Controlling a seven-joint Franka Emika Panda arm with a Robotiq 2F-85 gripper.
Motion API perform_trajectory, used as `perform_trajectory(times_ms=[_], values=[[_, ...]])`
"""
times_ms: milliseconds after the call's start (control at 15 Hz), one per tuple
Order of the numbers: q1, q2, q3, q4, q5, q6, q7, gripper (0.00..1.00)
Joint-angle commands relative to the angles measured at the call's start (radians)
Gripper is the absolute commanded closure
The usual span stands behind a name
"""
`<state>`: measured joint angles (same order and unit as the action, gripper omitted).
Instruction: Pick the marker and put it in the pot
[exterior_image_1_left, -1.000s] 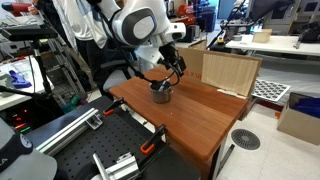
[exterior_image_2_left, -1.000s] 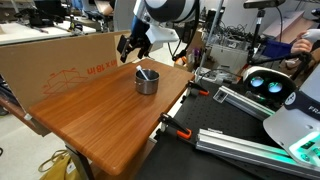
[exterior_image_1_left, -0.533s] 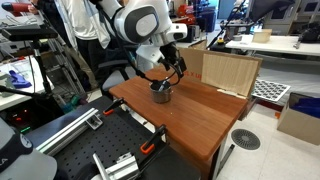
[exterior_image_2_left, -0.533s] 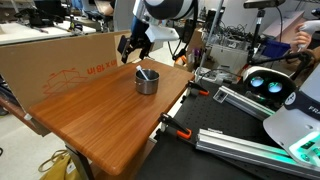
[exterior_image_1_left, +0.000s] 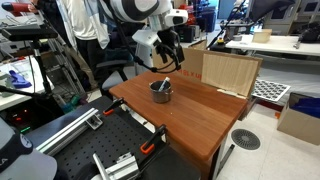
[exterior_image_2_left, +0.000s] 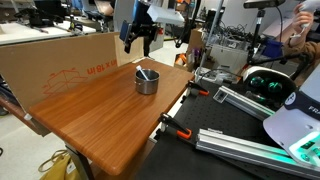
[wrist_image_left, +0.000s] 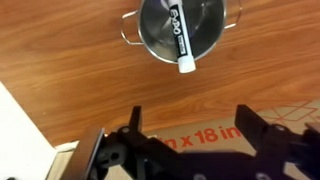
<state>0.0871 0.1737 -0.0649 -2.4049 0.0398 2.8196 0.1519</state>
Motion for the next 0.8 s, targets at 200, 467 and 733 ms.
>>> perform_trajectory(times_ms=[200, 467, 733], values=[[-0.038, -0.126, 0.02, -0.016, -0.052, -0.186, 0.035, 0.0], [-0.037, -0.109, 0.023, -0.016, -0.052, -0.18, 0.035, 0.0], [-0.037, -0.108, 0.023, -0.015, -0.052, -0.179, 0.035, 0.0]])
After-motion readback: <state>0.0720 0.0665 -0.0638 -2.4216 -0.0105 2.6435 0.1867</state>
